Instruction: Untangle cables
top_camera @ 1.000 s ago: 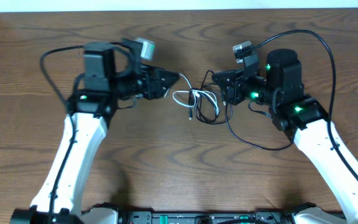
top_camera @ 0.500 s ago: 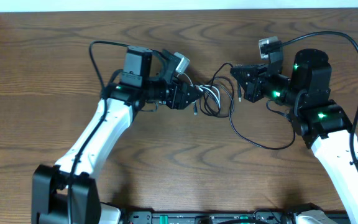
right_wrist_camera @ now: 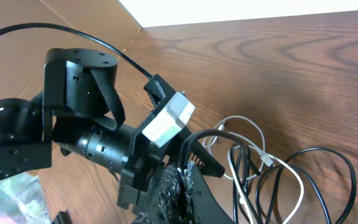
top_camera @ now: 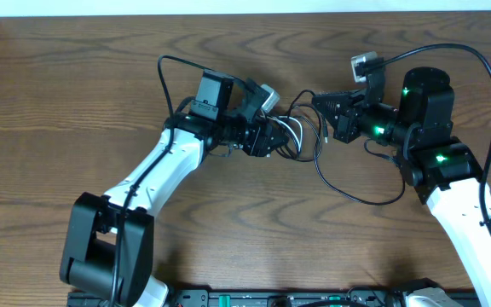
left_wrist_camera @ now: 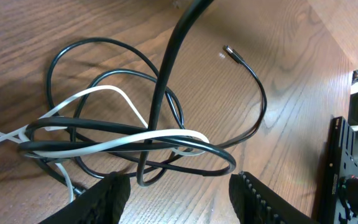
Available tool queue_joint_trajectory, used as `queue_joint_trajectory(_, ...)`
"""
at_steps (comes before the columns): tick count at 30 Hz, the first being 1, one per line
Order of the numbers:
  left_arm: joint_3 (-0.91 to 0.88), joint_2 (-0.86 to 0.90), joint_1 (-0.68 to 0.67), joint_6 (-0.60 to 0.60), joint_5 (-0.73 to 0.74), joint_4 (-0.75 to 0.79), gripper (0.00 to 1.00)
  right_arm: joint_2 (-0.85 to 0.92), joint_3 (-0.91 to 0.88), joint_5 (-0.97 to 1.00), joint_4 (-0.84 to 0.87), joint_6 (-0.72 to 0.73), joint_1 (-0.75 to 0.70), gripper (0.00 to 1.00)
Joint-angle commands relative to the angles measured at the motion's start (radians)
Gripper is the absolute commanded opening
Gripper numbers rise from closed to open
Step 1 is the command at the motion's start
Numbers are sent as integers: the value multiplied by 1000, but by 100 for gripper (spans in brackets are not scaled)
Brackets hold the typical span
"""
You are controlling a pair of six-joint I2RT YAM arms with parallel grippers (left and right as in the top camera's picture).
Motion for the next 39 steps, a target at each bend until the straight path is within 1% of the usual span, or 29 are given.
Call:
queue_joint_trajectory(1,-2,17,-14,6,-6,1,57,-21,11,-25,2,10,-6,1)
queue_joint_trajectory(6,-2,18,-48,-33,-18,8,57,-21,11,-18,2,10,-6,1)
queue_joint_trajectory(10,-2,18,-96,-119,-165,9,57,-21,11,-5,2,10,-6,1)
queue_joint_trajectory(15,-2,18,-152,-196,-300,16,57,-21,11,-5,-2,10,-6,1)
queue_joint_trajectory(16,-2,18,-171,-237,-359,22,57,-21,11,-5,-2,10,-6,1)
queue_joint_trajectory(20,-2,18,-204,-293,-452,28,56,-21,11,-5,-2,10,-6,1)
queue_joint_trajectory(22,-2,18,-217,-322,-494,27,49,-21,11,-5,-2,10,-6,1)
queue_joint_trajectory(24,-2,18,-227,-354,-528,25,39,-21,11,-5,-2,10,-6,1)
queue_joint_trajectory(26,-2,18,-234,-378,-560,19,27,-21,11,-5,-2,10,-6,1)
queue_joint_trajectory(28,-2,18,-237,-393,-594,11,19,-21,11,-5,-2,10,-6,1)
queue_joint_trajectory(29,-2,18,-237,-393,-607,7,9,-21,11,-3,-3,10,-6,1)
queue_joint_trajectory(32,-2,15,-237,-389,-642,-9,8,-21,11,8,-9,10,-6,1)
queue_joint_trajectory(34,-2,7,-237,-365,-642,-30,8,-21,11,50,-26,10,-6,1)
queue_joint_trajectory(39,-2,-56,-237,-282,-645,-123,8,-21,11,267,-120,10,-6,1)
